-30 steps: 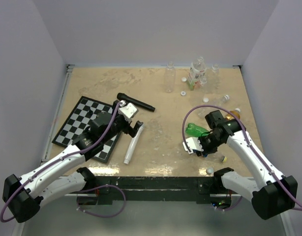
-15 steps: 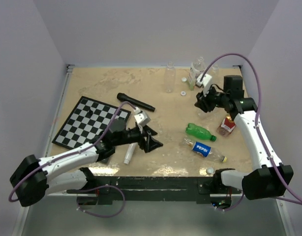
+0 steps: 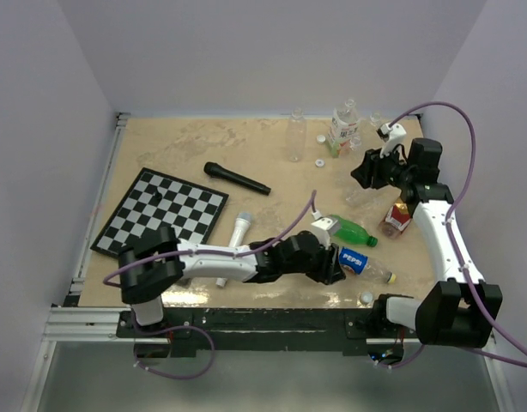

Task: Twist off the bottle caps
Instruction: Pick up the bottle cap from the corner of the board.

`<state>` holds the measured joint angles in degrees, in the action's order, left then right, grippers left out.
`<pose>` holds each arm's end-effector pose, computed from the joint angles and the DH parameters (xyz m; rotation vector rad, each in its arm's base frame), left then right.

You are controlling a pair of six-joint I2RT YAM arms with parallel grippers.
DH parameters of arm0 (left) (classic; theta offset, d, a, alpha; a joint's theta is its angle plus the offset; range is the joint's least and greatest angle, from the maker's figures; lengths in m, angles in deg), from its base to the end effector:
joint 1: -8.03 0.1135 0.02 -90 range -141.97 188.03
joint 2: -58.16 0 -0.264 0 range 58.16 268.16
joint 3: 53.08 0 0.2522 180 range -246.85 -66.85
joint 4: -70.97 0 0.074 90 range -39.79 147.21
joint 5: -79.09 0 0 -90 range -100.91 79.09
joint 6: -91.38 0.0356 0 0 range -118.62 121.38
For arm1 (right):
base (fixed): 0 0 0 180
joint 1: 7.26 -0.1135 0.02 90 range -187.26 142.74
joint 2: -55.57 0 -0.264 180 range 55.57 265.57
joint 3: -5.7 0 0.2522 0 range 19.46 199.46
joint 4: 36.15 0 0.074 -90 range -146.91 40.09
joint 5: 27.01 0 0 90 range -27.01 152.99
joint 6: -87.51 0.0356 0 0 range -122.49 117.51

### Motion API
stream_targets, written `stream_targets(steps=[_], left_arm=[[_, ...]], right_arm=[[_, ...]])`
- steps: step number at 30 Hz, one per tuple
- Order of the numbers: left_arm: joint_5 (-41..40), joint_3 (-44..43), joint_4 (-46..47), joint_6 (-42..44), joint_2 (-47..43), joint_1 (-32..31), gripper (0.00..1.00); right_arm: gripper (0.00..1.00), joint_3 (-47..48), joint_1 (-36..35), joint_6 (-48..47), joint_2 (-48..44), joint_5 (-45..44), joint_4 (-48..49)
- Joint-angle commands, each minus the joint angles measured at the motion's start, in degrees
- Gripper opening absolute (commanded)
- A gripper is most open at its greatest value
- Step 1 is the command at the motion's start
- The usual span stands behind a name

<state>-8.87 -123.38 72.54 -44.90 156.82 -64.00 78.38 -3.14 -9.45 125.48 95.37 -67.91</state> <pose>0.1159 -0.3614 0.2053 0.5398 2.2480 -1.2424 0.2729 -0.0005 0.3232 -0.3903 1.9847 0.4628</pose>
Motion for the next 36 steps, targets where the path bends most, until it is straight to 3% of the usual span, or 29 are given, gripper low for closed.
stream_targets(steps=[1,4,7,13,24,32,36], left_arm=[[-7.67,-12.17,-12.76,-3.9,7.68,-3.03,0.43],[-8.37,-19.03,-19.89,-3.64,12.69,-4.17,0.28],[-7.67,-24.83,-23.14,-2.41,16.91,-5.13,0.25],[-7.32,-35.3,-29.21,-0.92,24.65,-6.63,0.26],[-7.4,-43.57,-33.87,-0.65,30.54,-7.33,0.38],[-8.28,-47.7,-36.51,-0.3,34.32,-7.6,0.37],[-10.12,-49.02,-38.88,1.37,35.12,-8.13,0.31]], right_arm=[[0.46,-0.47,0.27,2.3,-1.62,3.3,4.81],[0.46,-0.29,0.36,2.13,-1.62,3.39,4.38],[0.46,-0.2,0.36,2.04,-1.79,3.65,4.03],[0.47,-0.2,0.36,1.86,-2.32,4.53,3.41],[0.47,-0.2,0.36,1.6,-2.32,6.29,2.88],[0.47,-0.21,0.36,1.42,-2.32,6.47,2.62],[0.46,-0.12,0.36,1.42,-2.23,6.73,2.44]])
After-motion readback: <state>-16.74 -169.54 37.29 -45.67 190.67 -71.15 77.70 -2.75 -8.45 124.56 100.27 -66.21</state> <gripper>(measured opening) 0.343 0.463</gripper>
